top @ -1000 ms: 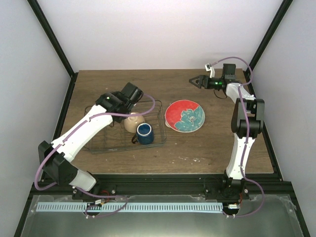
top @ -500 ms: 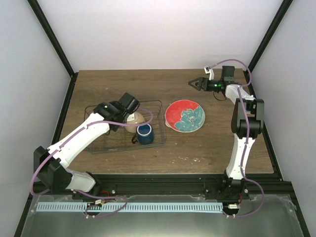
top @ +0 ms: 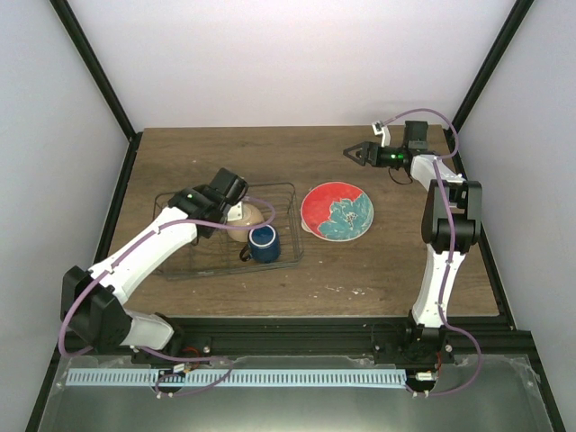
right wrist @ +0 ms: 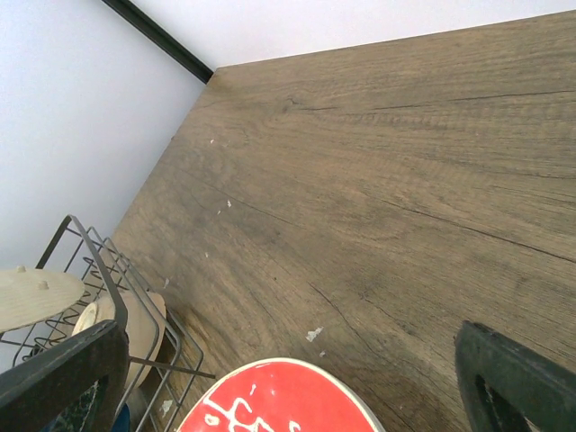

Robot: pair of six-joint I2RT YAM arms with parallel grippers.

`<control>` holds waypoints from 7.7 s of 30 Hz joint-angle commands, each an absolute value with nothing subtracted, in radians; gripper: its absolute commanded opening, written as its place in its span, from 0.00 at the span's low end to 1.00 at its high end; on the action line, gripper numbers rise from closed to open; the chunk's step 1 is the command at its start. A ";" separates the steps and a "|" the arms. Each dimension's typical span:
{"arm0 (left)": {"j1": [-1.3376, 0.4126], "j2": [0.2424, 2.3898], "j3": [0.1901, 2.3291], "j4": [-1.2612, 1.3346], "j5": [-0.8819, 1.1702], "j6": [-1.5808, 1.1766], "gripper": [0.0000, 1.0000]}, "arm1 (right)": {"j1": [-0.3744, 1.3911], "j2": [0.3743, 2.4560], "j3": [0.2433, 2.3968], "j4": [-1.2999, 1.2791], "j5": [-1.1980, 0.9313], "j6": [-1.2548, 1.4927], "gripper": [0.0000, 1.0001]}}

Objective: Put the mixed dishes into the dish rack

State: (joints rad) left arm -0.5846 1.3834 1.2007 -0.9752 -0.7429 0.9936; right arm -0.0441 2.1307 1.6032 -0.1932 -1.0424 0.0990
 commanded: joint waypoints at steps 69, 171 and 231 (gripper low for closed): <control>-0.117 1.793 2.018 -1.493 -0.155 -0.341 1.00 | -0.031 2.069 1.685 -0.426 -0.657 0.034 1.00; -0.092 1.909 1.680 -0.988 -0.036 -0.295 1.00 | 0.030 2.145 1.766 -0.506 -0.628 -0.007 1.00; -0.286 2.118 2.211 -1.041 0.160 0.070 1.00 | 0.262 1.951 1.702 -0.737 -0.425 -0.044 1.00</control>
